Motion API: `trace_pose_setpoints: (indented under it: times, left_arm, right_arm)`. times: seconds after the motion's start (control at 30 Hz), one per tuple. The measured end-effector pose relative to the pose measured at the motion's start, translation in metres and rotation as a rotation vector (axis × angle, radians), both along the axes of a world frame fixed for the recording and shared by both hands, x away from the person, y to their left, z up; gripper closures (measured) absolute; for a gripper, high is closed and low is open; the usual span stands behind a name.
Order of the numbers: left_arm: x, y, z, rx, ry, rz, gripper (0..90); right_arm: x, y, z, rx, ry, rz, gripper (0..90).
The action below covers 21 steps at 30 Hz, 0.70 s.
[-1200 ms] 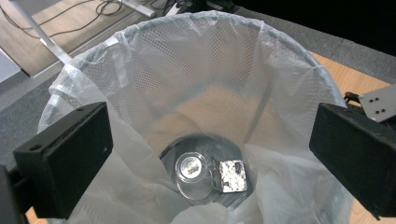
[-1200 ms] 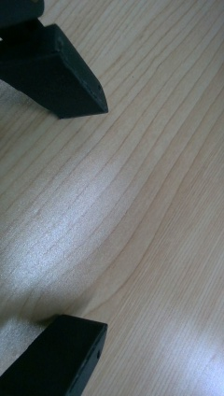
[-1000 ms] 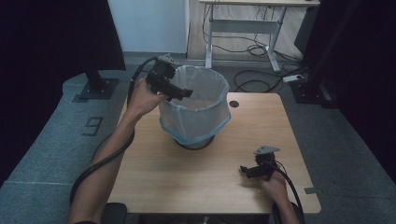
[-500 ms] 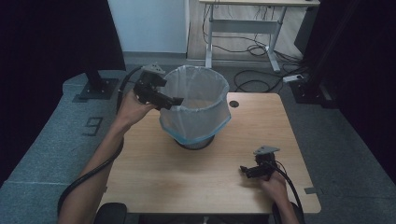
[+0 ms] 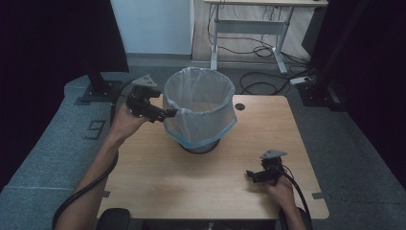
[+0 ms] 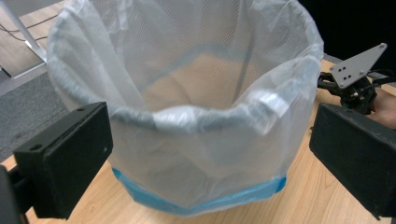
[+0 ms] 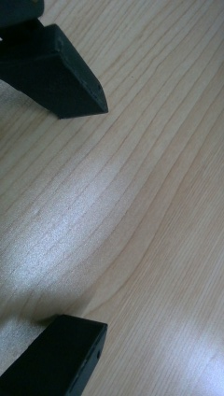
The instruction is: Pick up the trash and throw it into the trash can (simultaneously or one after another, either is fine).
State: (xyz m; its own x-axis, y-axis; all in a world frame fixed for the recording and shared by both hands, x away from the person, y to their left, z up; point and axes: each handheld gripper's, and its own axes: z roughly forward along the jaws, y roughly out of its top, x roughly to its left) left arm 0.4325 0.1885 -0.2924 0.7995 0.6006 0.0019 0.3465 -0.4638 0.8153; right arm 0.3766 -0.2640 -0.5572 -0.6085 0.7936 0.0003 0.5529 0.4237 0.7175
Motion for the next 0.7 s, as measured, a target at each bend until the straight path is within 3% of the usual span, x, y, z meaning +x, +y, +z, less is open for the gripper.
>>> trace_pose_setpoints:
  times: [0.33,0.7]
  left_arm:
    - [-0.008,0.022,-0.019,-0.027,0.004,0.033,0.0]
    - [-0.02,0.04,-0.041,-0.022,-0.012,0.059,0.0]
  right_arm:
    - [0.0,0.0,0.0,0.001,0.0,0.002,0.0]
    - [0.0,0.0,0.0,0.001,0.0,0.002,0.0]
